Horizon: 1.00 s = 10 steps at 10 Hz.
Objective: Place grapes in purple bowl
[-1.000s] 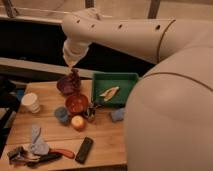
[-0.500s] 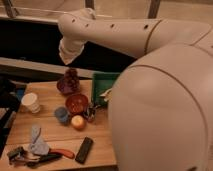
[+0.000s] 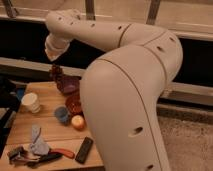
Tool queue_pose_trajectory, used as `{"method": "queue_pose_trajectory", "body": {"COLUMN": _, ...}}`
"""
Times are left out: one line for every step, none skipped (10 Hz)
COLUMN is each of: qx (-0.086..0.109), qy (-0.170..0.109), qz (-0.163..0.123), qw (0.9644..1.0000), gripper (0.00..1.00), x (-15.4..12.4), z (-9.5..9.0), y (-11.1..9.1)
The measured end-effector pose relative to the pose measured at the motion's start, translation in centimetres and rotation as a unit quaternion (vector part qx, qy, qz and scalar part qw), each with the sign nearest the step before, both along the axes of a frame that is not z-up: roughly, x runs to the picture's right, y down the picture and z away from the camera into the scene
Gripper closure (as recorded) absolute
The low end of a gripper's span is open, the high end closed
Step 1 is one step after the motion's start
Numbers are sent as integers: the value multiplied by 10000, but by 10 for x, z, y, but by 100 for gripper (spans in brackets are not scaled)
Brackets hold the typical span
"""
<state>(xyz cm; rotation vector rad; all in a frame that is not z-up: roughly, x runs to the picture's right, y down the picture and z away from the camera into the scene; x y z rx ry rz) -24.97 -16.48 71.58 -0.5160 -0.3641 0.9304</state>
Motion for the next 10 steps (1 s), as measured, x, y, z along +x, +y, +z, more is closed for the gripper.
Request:
{"method": "queue_pose_trajectory", "body": {"qx": -56, "qy": -67, "qz": 67, "qw": 9999, "gripper": 95, "x": -5, "z": 12, "y": 5}}
{"method": "queue_pose_trajectory", "body": {"qx": -71, "qy": -82, "qz": 108, "qw": 9999, "gripper": 95, "x": -6, "z": 19, "y": 5}}
{"method": "queue_pose_trajectory", "body": {"qx": -89, "qy": -94, "qz": 170, "qw": 9998, "gripper": 95, "x": -7, "z": 28, "y": 2}}
{"method": "queue_pose_trajectory", "body": {"qx": -91, "qy": -101, "qz": 234, "qw": 9996, "gripper": 95, "x": -7, "z": 35, "y": -1}}
{"method": "queue_pose_trajectory", "body": {"qx": -79, "qy": -103, "qz": 301, "qw": 9995, "gripper": 93, "x": -6, "z": 42, "y": -7}}
{"method": "queue_pose_trajectory", "body": {"qx": -57, "qy": -94, "qz": 342, "qw": 9994, "gripper": 87, "x": -5, "z": 47, "y": -14}}
{"method": "queue_pose_trajectory", "body": {"qx": -58, "qy": -87, "qz": 376, "qw": 9992, "gripper": 78, "x": -5, "z": 51, "y": -18}}
{"method": "queue_pose_trajectory", "body": {"qx": -108, "qy": -137, "qz": 431, "qw": 9989, "gripper": 66, "x": -5, "z": 56, "y": -20}}
{"method": "queue_pose_trajectory", "body": {"qx": -196, "qy": -294, "qz": 515, "qw": 9980, "gripper": 57, "x": -4, "z": 59, "y": -17}}
{"method": "queue_pose_trajectory", "body": {"qx": -239, "qy": -382, "qz": 579, "qw": 9973, "gripper": 53, "x": 0, "z": 61, "y": -16}}
